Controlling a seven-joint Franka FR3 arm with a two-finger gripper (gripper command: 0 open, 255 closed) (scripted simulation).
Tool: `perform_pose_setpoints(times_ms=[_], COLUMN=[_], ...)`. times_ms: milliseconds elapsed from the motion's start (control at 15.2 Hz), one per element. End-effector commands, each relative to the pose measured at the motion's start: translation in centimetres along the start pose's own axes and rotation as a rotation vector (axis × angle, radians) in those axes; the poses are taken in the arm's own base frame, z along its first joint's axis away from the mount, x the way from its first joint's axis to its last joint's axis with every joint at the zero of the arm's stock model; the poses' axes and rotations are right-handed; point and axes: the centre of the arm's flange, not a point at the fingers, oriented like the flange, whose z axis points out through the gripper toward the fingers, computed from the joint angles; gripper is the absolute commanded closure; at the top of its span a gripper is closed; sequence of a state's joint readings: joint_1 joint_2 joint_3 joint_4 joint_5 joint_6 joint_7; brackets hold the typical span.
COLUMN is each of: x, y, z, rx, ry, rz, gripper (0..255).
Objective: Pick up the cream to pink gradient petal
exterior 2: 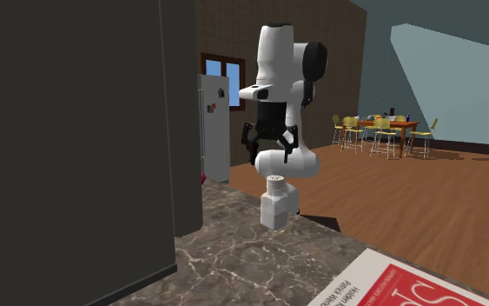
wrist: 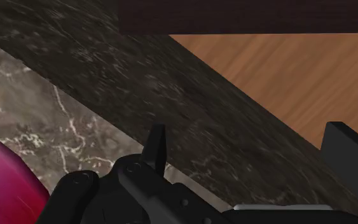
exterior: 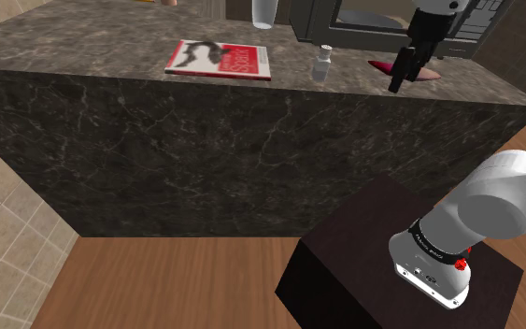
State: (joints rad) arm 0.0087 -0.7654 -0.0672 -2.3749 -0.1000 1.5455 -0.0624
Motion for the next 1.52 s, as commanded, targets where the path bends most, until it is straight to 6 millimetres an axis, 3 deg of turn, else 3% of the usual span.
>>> perform_pose_setpoints(times_ms=[0,396,858,1452], x=[0.0,5.3,10.8,11.0], y=[0.0,0.3,2.3,2.1], z=[0.0,3.0,6.8,10.7], rx=[0.0,-0.453,-0.963,-0.963], ry=[0.0,-0.142,-0.303,-0.303], rz=[0.0,-0.011,-0.024,-0.024], gripper=[0,0,0,0])
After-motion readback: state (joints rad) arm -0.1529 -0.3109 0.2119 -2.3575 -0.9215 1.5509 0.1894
